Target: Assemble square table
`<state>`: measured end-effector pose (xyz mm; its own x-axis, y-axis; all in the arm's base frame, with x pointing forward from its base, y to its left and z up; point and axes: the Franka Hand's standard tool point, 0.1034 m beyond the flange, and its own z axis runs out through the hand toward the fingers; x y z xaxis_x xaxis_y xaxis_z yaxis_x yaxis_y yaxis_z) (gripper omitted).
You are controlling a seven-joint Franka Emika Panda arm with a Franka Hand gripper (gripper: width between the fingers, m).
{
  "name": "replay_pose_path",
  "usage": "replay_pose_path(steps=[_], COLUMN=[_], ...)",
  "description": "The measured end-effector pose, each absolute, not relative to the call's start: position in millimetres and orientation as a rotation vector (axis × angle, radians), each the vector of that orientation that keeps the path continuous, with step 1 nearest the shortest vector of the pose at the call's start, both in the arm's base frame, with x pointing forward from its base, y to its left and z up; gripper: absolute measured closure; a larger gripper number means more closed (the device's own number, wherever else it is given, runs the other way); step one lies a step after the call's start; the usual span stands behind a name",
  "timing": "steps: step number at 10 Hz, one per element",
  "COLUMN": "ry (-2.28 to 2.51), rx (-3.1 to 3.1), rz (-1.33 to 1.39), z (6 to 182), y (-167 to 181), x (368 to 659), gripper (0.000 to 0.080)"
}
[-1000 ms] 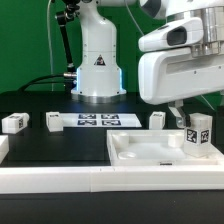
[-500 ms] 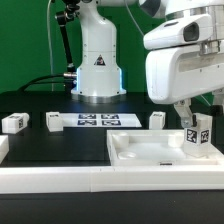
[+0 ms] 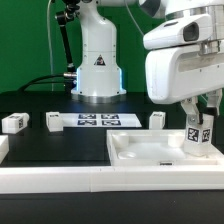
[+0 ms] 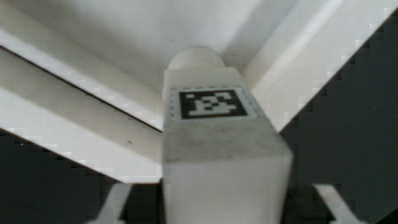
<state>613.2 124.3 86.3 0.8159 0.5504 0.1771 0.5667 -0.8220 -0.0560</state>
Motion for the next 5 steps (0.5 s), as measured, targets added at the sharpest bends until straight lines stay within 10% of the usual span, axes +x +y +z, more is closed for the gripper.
replay_pose_path(steps=[5], ry=[-0.312], rx=[-2.958], rz=[-0.194], z=[84.5], y=[117.6], x=[611.8], gripper=[0.0508])
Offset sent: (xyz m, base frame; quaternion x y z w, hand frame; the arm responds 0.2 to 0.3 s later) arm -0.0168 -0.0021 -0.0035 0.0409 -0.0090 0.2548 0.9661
